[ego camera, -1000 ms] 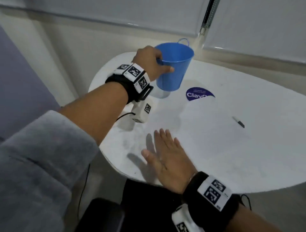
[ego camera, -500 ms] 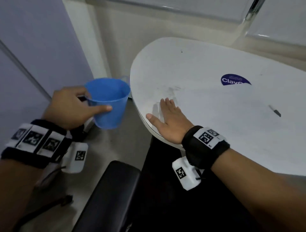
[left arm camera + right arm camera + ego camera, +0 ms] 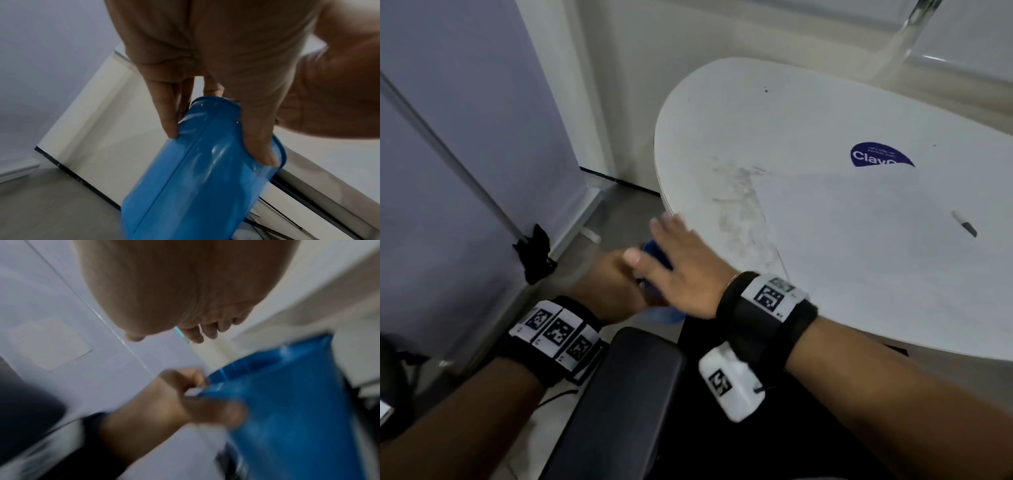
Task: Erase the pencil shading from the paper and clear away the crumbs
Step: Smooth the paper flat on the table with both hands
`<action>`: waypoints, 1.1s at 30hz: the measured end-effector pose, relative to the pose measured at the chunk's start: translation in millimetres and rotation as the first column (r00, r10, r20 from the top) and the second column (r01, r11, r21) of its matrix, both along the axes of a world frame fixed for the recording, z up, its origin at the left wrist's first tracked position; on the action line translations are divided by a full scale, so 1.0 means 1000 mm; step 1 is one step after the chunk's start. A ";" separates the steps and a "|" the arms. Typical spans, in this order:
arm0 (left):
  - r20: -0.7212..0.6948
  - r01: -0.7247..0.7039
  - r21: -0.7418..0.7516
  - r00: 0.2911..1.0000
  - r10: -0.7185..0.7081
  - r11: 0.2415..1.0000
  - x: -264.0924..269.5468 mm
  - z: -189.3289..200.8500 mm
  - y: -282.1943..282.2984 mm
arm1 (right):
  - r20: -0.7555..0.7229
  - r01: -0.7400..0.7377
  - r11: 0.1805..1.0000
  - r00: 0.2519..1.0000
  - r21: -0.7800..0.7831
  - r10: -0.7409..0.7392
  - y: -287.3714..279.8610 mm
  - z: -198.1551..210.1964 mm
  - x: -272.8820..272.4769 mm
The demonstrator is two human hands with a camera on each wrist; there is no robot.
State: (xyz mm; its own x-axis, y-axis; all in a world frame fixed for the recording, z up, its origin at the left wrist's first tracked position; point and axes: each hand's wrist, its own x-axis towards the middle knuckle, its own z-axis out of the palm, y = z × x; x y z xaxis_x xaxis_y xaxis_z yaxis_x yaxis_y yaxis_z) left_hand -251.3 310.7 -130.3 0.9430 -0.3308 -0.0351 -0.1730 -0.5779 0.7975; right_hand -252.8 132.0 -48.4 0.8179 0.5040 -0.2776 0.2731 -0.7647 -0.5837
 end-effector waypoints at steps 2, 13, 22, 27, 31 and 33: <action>0.062 -0.052 0.016 0.997 0.051 0.999 -0.001 -0.002 -0.003 | 0.081 0.164 0.983 0.984 -0.081 -0.158 -0.018 -0.002 0.019; 0.121 -0.010 -0.024 0.993 0.013 1.000 -0.001 0.003 -0.022 | 0.113 0.192 0.967 0.978 -0.167 -0.175 -0.038 -0.009 0.002; 0.191 0.050 -0.069 0.981 -0.036 0.996 -0.007 0.010 -0.017 | 0.145 0.022 0.997 0.989 0.073 -0.032 -0.026 -0.014 -0.016; 0.182 0.009 -0.178 0.983 0.024 0.984 -0.015 0.010 -0.014 | 0.143 -0.037 0.999 0.989 0.011 0.035 -0.014 -0.011 -0.018; 0.188 -0.023 -0.146 0.981 0.050 0.989 -0.018 0.015 0.004 | 0.156 0.123 0.960 0.974 0.252 -0.166 -0.002 0.010 -0.011; 0.209 0.013 -0.107 0.978 0.010 0.994 -0.021 0.020 0.015 | 0.151 0.198 0.953 0.960 0.231 -0.236 0.003 0.020 0.000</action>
